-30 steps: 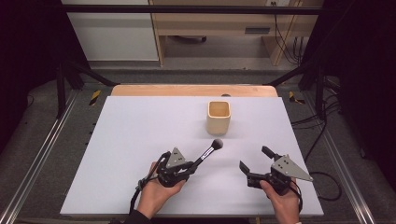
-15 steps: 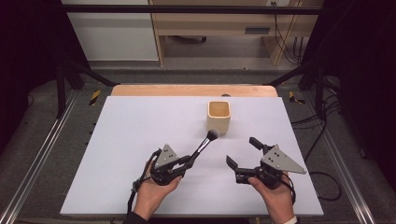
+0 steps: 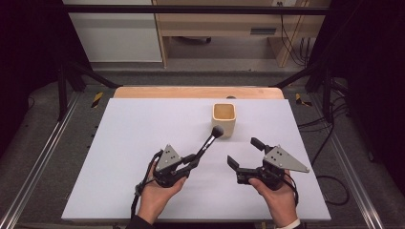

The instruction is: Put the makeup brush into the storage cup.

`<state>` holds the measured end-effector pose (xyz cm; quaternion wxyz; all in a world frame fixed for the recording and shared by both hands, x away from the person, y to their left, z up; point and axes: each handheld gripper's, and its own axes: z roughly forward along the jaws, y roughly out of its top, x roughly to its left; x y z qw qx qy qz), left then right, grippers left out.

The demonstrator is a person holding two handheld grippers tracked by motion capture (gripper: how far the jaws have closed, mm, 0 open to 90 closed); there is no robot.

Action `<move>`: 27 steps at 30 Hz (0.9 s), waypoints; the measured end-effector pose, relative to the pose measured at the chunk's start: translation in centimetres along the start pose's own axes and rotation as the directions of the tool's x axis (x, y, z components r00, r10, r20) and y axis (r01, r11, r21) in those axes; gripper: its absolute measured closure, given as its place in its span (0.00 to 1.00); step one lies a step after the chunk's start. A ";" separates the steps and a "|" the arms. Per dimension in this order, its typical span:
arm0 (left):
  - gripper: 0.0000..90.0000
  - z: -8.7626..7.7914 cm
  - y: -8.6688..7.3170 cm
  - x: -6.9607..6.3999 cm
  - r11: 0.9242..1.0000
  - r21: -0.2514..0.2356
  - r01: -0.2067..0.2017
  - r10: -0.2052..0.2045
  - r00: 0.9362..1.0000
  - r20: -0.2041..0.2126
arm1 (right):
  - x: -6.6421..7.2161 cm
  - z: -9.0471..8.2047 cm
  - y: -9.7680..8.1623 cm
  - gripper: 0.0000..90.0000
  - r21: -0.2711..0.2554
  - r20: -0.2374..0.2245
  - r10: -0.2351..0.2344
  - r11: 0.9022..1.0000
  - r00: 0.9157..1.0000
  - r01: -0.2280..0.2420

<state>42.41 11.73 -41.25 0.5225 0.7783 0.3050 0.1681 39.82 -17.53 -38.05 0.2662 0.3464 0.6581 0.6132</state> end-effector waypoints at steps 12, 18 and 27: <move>0.83 -0.1 0.8 0.5 0.999 -0.052 0.016 -0.017 1.000 -0.006 | 0.6 1.0 -0.5 0.03 0.022 -0.035 0.041 0.999 0.999 -0.040; 0.83 -0.1 1.0 0.5 0.998 -0.056 0.003 -0.004 1.000 -0.012 | 0.5 1.8 -0.8 0.03 0.024 -0.046 0.061 0.998 0.997 -0.060; 0.83 0.3 1.0 0.0 0.997 -0.072 -0.004 0.003 1.000 -0.009 | 0.2 2.0 -1.0 0.03 0.019 -0.044 0.125 0.992 0.991 -0.125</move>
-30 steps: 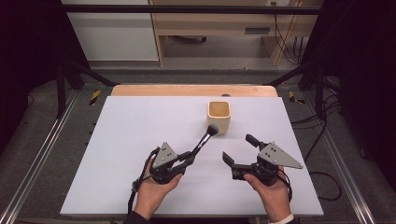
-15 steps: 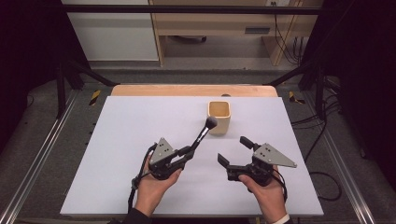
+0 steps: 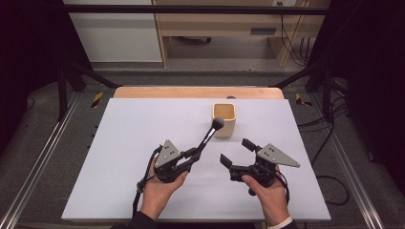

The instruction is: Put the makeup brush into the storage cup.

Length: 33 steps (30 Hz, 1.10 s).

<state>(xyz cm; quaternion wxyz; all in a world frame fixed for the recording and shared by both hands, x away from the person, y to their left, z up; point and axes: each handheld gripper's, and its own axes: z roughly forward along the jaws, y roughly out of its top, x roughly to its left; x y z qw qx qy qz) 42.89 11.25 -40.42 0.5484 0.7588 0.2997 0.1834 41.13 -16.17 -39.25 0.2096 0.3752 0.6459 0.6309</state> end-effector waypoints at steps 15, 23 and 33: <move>0.83 0.4 0.1 -0.7 1.000 -0.011 -0.010 0.010 1.000 0.015 | 0.1 0.7 -0.2 0.03 -0.004 -0.008 0.048 0.999 0.999 -0.048; 0.83 0.5 0.2 -0.9 1.000 -0.019 -0.009 0.010 1.000 0.021 | 0.3 1.1 -0.2 0.05 -0.024 -0.019 0.075 0.997 0.997 -0.075; 0.83 0.7 0.3 -1.3 1.000 -0.024 -0.015 0.016 1.000 0.027 | 0.2 1.4 -0.4 0.04 -0.026 -0.032 0.097 0.995 0.995 -0.097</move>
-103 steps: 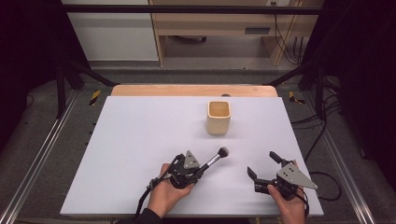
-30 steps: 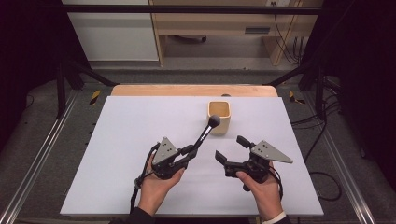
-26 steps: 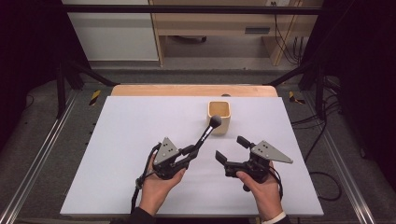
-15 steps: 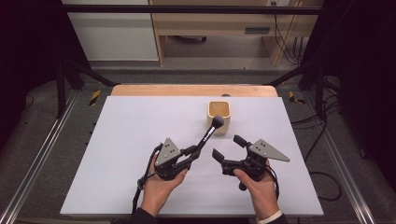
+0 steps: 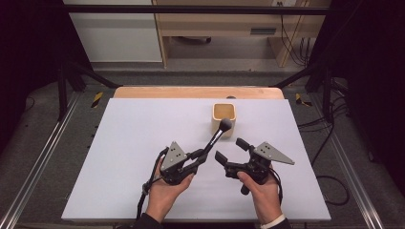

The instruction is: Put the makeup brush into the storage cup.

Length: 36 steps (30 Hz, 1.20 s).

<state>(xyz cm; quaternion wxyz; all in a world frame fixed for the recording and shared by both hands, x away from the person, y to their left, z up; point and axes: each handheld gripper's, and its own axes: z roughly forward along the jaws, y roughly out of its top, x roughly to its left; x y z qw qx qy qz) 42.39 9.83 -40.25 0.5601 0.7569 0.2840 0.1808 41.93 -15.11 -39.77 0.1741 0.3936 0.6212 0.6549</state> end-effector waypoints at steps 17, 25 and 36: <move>0.83 0.2 0.3 -0.5 1.000 -0.013 -0.003 0.004 1.000 0.014 | -0.1 0.3 -0.3 0.03 0.000 -0.013 0.038 0.999 0.999 -0.038; 0.83 0.4 0.3 -0.8 1.000 -0.016 -0.008 0.009 1.000 0.022 | -0.2 0.5 -0.3 0.03 -0.002 -0.018 0.053 0.999 0.998 -0.053; 0.83 0.5 0.4 -1.1 1.000 -0.020 -0.013 0.013 0.999 0.030 | -0.1 0.5 -0.3 0.03 0.000 -0.022 0.077 0.997 0.997 -0.077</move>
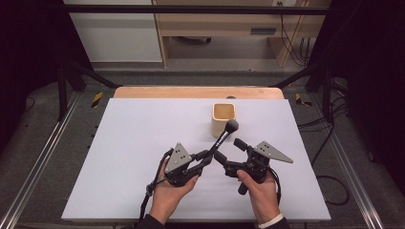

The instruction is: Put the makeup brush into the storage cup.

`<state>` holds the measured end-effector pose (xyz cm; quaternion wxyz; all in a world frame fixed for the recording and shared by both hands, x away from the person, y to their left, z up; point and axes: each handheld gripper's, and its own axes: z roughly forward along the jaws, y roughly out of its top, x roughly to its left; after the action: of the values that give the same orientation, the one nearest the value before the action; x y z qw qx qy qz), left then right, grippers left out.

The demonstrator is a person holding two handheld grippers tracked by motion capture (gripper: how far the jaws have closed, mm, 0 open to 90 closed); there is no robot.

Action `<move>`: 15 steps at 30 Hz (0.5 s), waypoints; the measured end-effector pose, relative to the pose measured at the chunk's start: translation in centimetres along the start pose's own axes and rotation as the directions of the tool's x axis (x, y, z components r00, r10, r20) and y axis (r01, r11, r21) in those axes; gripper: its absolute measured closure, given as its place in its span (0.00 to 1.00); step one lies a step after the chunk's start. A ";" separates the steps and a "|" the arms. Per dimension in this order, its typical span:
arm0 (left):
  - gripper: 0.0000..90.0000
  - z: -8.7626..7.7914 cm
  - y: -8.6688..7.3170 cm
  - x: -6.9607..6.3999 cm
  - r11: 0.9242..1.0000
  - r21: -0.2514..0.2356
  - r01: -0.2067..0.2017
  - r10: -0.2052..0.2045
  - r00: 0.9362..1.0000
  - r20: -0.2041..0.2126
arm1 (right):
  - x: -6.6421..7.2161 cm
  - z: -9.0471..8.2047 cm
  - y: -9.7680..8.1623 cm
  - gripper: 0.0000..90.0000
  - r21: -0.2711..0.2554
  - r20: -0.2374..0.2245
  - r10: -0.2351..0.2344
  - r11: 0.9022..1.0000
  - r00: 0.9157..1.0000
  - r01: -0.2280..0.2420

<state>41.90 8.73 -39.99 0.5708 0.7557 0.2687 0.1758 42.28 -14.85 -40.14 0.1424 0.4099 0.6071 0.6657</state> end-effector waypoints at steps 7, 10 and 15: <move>0.83 0.1 0.0 -0.2 1.000 -0.004 -0.005 0.005 1.000 0.010 | -0.1 0.1 -0.1 0.03 -0.004 -0.006 0.016 1.000 1.000 -0.016; 0.83 0.1 0.1 -0.3 1.000 -0.004 -0.006 0.006 1.000 0.013 | -0.2 0.1 -0.1 0.03 -0.005 -0.004 0.020 1.000 1.000 -0.020; 0.83 0.3 0.0 -0.6 1.000 -0.004 -0.010 0.010 1.000 0.022 | -0.3 0.1 0.0 0.05 -0.014 -0.005 0.029 0.999 1.000 -0.029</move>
<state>41.59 8.13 -40.01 0.5744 0.7576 0.2585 0.1709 42.53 -14.97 -40.29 0.1343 0.4160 0.5969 0.6728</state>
